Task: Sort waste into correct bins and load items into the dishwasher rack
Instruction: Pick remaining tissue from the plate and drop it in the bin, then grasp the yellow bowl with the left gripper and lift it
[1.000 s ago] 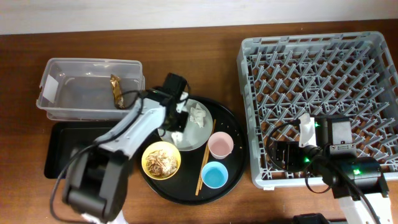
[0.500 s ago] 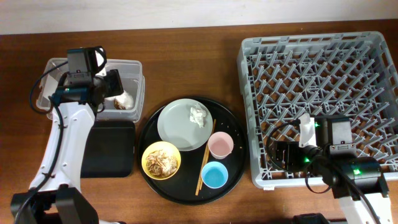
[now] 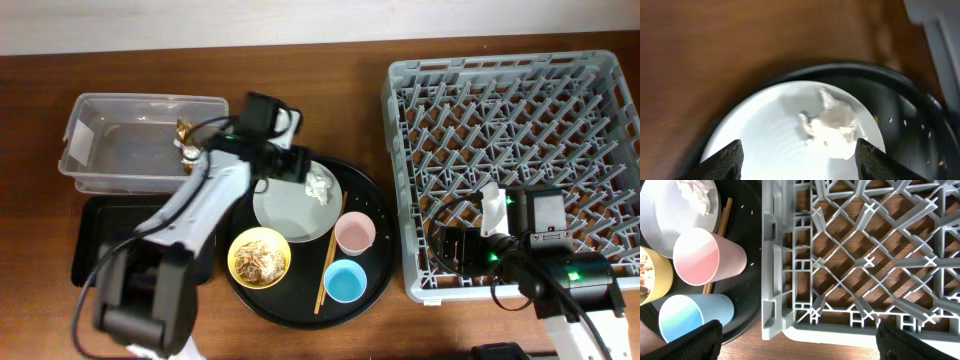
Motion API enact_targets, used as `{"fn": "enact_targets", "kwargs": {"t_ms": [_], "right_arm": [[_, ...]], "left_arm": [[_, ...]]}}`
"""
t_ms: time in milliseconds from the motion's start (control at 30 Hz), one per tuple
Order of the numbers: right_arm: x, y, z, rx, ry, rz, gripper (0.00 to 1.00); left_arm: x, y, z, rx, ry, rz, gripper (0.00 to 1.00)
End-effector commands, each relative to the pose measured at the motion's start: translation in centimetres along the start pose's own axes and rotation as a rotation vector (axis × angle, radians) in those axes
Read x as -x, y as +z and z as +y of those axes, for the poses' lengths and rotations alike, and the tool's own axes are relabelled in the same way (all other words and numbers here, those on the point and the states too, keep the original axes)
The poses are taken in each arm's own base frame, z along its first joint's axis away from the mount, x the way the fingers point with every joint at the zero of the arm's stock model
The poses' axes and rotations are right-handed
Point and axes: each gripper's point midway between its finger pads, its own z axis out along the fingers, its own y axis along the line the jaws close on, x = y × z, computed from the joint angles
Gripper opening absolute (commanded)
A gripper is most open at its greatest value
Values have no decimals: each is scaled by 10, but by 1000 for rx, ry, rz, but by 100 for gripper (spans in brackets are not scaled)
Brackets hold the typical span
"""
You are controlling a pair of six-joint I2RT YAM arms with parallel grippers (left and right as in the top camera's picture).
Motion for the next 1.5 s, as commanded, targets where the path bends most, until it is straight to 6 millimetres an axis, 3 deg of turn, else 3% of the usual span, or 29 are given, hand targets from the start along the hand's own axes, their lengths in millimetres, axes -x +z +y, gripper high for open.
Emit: {"fn": "enact_targets", "kwargs": {"t_ms": [0, 100, 167, 233, 267, 300, 333, 433, 467, 500, 567, 633, 667, 700, 767, 833, 933, 967, 1000, 1067, 1200, 1267, 1333, 1400, 1467], "right_arm": [[6, -5, 1, -4, -3, -22, 99], [6, -5, 1, -4, -3, -22, 99], [5, -5, 1, -5, -3, -21, 99], [5, -5, 1, -5, -3, -19, 99], [5, -5, 1, -5, -2, -18, 99], [5, -5, 1, -5, -2, -18, 99], [5, -5, 1, -5, -3, -18, 99], [4, -5, 1, -5, -2, -15, 99], [4, -5, 1, -5, -2, -15, 99], [4, -5, 1, -5, -2, -15, 99], [4, -5, 1, -6, -2, -14, 99], [4, -5, 1, -6, -2, -14, 99], [4, -5, 1, -5, -2, -15, 99], [4, -5, 1, -5, -2, -15, 99], [4, -5, 1, -5, -2, -15, 99], [4, -5, 1, -5, -2, -15, 99], [4, -5, 1, -5, -2, -15, 99], [4, -5, 1, -5, -2, -15, 99], [4, -5, 1, -5, -2, -15, 99], [4, -5, 1, -5, -2, -15, 99], [4, -5, 1, -5, -2, -15, 99], [4, -5, 1, -6, -2, -14, 98], [4, -5, 1, -6, -2, -14, 99], [3, -5, 1, -5, -2, -13, 99], [2, -5, 1, -6, -1, -8, 99]], "left_arm": [[-10, 29, -27, -40, 58, 45, 72], [-24, 51, -31, -2, 89, 90, 62], [-29, 53, -29, 17, 92, 104, 35], [-28, 53, -29, 17, 92, 104, 28], [-29, 53, -29, 17, 92, 105, 20], [-30, 53, -29, 18, 91, 112, 2], [-31, 53, -29, 18, 91, 115, 0], [-22, 41, -25, 38, 87, 93, 0], [-14, 31, -21, 52, 80, 70, 0], [3, 7, -9, 100, 65, 19, 0], [31, -45, 31, 226, 8, -106, 0], [46, -93, 78, 353, -71, -208, 0], [48, -123, 123, 451, -155, -260, 0], [46, -134, 152, 500, -211, -278, 0], [39, -143, 184, 539, -279, -284, 1], [31, -149, 208, 567, -339, -281, 16], [25, -149, 219, 580, -362, -268, 48], [25, -148, 218, 574, -361, -269, 58], [25, -148, 218, 573, -361, -268, 59], [22, -147, 197, 501, -341, -244, 59], [2, -133, 118, 292, -284, -116, 59], [-29, -113, 65, 184, -225, 48, 59], [-55, -98, 24, 149, -181, 153, 58], [-81, -82, -3, 127, -104, 228, 58], [-107, -71, -18, 126, -102, 296, 58]]}}
